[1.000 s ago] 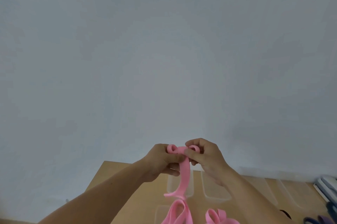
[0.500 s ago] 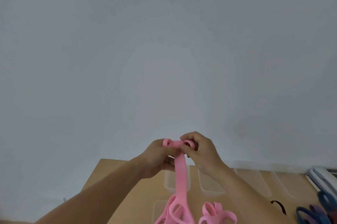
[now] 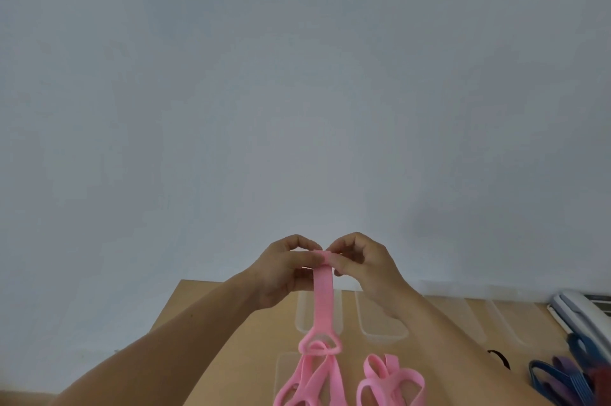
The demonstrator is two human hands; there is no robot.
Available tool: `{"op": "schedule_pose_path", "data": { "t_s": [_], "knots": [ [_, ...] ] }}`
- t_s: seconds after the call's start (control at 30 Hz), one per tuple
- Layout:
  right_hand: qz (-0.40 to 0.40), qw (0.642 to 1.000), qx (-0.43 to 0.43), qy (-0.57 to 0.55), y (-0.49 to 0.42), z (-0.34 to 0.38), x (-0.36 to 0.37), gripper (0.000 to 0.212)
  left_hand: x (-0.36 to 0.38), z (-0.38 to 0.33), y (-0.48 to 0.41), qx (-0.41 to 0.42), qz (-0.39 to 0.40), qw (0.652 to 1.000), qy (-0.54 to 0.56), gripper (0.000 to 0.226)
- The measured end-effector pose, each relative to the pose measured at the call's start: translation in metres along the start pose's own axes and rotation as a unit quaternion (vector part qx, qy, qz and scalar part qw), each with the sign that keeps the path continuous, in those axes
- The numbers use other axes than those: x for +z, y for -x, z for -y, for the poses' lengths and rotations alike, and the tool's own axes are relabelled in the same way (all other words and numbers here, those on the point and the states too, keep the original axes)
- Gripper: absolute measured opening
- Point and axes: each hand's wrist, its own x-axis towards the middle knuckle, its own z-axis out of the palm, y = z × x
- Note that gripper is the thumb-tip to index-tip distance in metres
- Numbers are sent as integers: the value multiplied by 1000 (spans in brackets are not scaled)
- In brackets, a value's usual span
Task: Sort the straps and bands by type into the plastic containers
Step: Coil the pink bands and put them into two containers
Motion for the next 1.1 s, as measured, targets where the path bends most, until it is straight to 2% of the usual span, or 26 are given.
{"op": "schedule_pose_path", "data": {
  "t_s": [0.1, 0.2, 0.37, 0.43, 0.57, 0.73, 0.83, 0.93, 1.1],
  "knots": [
    [-21, 998, 56, -10, 0, 1, 3, 18, -1, 5, -2, 16, -14, 1000, 2, 23],
    [8, 995, 92, -32, 1, 0, 5, 17, -4, 9, -5, 38, -25, 999, -8, 26],
    [10, 996, 85, -21, 0, -1, 1, 15, -4, 15, -6, 48, -24, 996, -65, 32],
    [8, 996, 84, -14, 0, -3, 1, 15, -5, 16, -7, 34, -28, 997, -67, 39],
    [9, 998, 62, 3, 2, -7, -2, 15, -7, 15, -6, -10, -14, 996, -89, 28],
    [3, 999, 35, 13, 5, -10, -1, 16, -9, 12, -5, -44, 9, 989, -141, 35],
    [1, 1000, 11, 18, 6, -9, 0, 17, -6, 12, -5, -49, 20, 994, -92, 37],
    [-6, 997, -26, 75, 4, -9, 0, 22, -5, 11, -5, -50, 26, 998, -21, 34],
    [0, 997, -42, 72, 6, -10, 2, 24, -4, 11, -7, -46, 10, 999, 14, 23]
  ]
}}
